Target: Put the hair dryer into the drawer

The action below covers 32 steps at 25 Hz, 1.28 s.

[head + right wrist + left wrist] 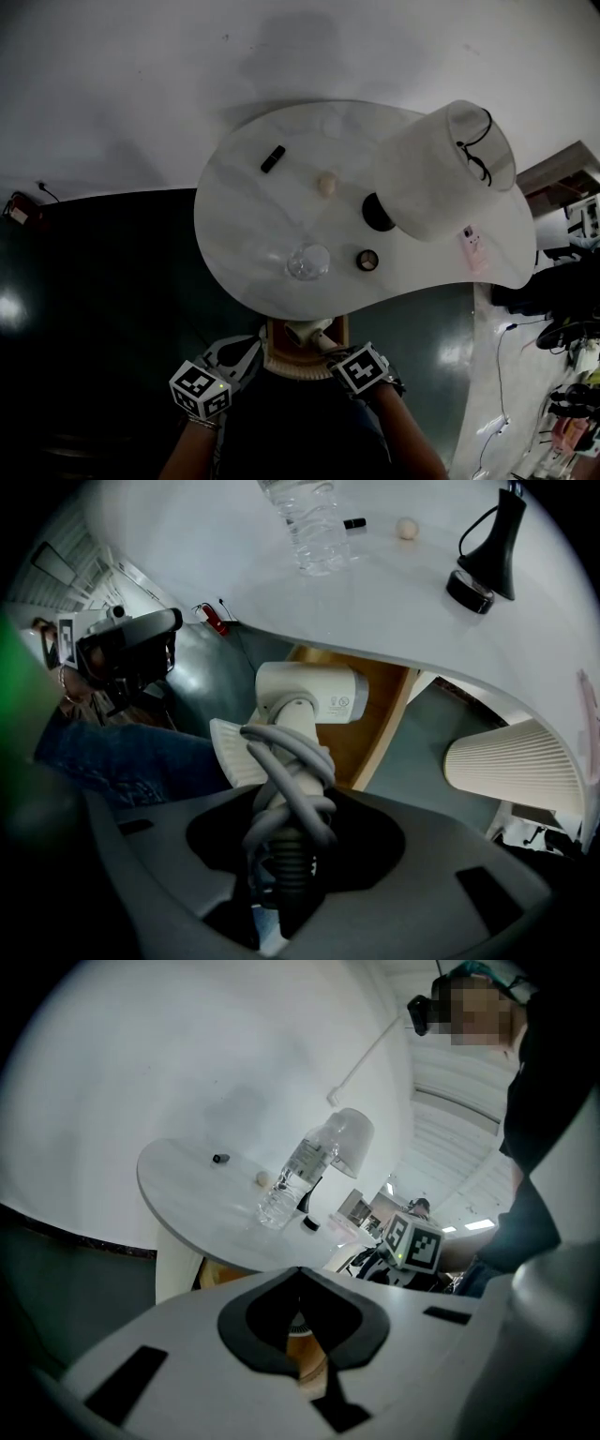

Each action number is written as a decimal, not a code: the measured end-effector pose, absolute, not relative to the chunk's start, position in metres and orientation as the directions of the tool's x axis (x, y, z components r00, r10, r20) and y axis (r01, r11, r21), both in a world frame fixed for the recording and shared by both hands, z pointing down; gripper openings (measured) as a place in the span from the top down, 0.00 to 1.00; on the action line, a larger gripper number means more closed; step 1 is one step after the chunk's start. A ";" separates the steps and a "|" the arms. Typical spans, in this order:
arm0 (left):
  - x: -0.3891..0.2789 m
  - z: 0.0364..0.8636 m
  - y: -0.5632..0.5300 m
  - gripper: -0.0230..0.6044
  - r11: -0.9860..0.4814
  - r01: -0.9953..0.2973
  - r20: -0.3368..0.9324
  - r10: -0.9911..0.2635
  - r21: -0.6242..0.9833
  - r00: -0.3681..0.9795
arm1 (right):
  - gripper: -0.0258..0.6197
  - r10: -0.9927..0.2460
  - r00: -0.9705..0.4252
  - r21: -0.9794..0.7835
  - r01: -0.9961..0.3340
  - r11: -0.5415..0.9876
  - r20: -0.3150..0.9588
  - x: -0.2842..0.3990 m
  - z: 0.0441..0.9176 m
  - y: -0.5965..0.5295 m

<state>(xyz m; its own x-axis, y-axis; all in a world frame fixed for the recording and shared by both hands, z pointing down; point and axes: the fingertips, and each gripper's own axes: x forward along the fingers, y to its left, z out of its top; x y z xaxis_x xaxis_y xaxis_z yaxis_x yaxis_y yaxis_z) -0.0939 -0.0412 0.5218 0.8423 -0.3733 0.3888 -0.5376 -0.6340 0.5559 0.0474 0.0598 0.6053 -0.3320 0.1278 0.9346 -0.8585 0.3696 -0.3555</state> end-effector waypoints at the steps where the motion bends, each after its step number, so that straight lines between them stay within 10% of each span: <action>1: -0.094 0.524 -0.041 0.95 -0.634 -0.536 0.393 -0.367 0.557 0.843 | 0.67 0.125 -0.335 -0.357 -0.859 0.368 0.934 0.046 0.607 0.059; 32: -0.099 0.578 -0.036 0.95 -0.607 -0.527 0.431 -0.312 0.595 0.847 | 0.67 -0.015 -0.241 -0.221 -0.912 0.345 0.970 0.043 0.665 0.015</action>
<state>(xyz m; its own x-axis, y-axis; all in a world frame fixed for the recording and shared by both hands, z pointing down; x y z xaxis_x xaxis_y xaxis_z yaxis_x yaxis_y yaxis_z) -0.0994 -0.0356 0.5777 0.8467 -0.3124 0.4307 -0.5267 -0.6075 0.5946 0.0432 0.0155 0.6655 -0.2411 -0.0152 0.9704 -0.9121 0.3452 -0.2212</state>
